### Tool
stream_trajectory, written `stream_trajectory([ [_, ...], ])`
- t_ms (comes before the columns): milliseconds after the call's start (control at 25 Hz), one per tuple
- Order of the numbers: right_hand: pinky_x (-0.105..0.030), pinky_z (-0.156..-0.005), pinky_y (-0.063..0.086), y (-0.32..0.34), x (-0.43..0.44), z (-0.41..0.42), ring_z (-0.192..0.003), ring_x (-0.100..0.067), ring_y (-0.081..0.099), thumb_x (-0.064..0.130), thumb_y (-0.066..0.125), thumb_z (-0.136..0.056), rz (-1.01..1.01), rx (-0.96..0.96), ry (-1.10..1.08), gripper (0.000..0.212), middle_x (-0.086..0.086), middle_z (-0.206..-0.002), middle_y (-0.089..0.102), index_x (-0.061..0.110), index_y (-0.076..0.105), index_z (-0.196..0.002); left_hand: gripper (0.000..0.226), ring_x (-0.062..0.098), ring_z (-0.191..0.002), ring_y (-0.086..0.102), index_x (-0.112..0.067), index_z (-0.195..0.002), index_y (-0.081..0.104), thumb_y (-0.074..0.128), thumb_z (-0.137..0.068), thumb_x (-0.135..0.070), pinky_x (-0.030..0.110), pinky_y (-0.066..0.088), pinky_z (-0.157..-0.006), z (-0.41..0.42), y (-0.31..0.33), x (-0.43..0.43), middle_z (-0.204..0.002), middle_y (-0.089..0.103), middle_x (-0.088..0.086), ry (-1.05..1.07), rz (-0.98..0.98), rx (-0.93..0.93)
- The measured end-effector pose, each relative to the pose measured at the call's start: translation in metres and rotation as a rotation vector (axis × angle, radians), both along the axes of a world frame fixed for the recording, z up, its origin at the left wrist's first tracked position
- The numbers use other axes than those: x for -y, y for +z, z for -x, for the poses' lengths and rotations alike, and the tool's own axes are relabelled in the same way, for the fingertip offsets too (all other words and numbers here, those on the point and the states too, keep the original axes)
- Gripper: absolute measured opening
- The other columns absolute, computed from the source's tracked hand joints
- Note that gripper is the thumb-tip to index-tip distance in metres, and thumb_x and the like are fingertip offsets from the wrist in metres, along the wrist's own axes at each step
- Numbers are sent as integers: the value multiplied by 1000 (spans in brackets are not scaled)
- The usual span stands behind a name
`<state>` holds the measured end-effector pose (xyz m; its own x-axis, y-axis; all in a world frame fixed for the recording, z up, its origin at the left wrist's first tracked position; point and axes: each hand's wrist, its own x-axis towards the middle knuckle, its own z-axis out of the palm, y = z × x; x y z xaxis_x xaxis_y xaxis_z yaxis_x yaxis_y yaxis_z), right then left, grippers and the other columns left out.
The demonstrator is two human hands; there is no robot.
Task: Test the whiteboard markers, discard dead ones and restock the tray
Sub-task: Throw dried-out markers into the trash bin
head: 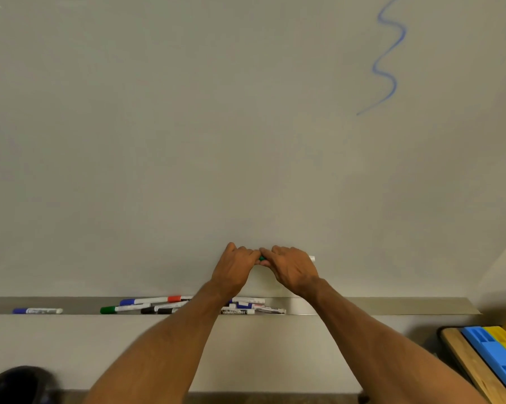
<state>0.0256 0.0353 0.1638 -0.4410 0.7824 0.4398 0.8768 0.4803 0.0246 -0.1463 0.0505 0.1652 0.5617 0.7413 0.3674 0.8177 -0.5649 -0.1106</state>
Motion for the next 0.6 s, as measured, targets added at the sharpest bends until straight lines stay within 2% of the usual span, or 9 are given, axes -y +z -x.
stream_trajectory([
  [80,-30,-50,43,6,3,2,-56,-20,55,57,7,-94,-22,5,-3,63,-3,-73,60,20,55,-111,31,13,-50,53,-19,-76,64,90,-61,-15,27,41,-56,6,7,0,-57,60,-4,-22,-7,-28],
  [280,-28,-47,41,23,9,3,-51,-17,52,56,9,-96,-43,-14,-1,61,-1,-69,59,22,57,-111,30,12,-55,56,-20,-79,66,90,-61,-19,26,43,-56,9,29,9,-62,62,-3,-122,-69,-40],
  [360,-31,-52,43,28,10,2,-58,-18,53,53,12,-98,-48,-19,29,59,-3,-76,61,18,57,-111,24,15,-72,60,-16,-93,65,80,-75,-17,29,45,-68,8,35,13,-80,66,1,-100,-51,-61],
  [440,-33,-62,42,30,11,3,-70,-22,55,43,21,-100,-7,-10,51,47,-7,-89,62,13,56,-112,21,22,-100,55,-12,-117,54,53,-96,-12,33,37,-88,5,32,13,-111,61,8,-21,-26,-140],
  [480,-32,-67,39,29,13,5,-75,-23,55,36,26,-101,22,-4,55,40,-9,-95,61,11,54,-112,24,23,-108,50,-12,-123,48,46,-99,-11,34,33,-92,2,30,14,-119,56,10,15,-36,-158],
  [600,-29,-70,33,27,18,12,-78,-24,53,20,34,-101,80,-31,43,24,-12,-99,60,8,52,-113,28,26,-114,48,-9,-128,43,43,-99,-9,36,29,-97,-7,29,18,-126,53,12,100,-48,-227],
])
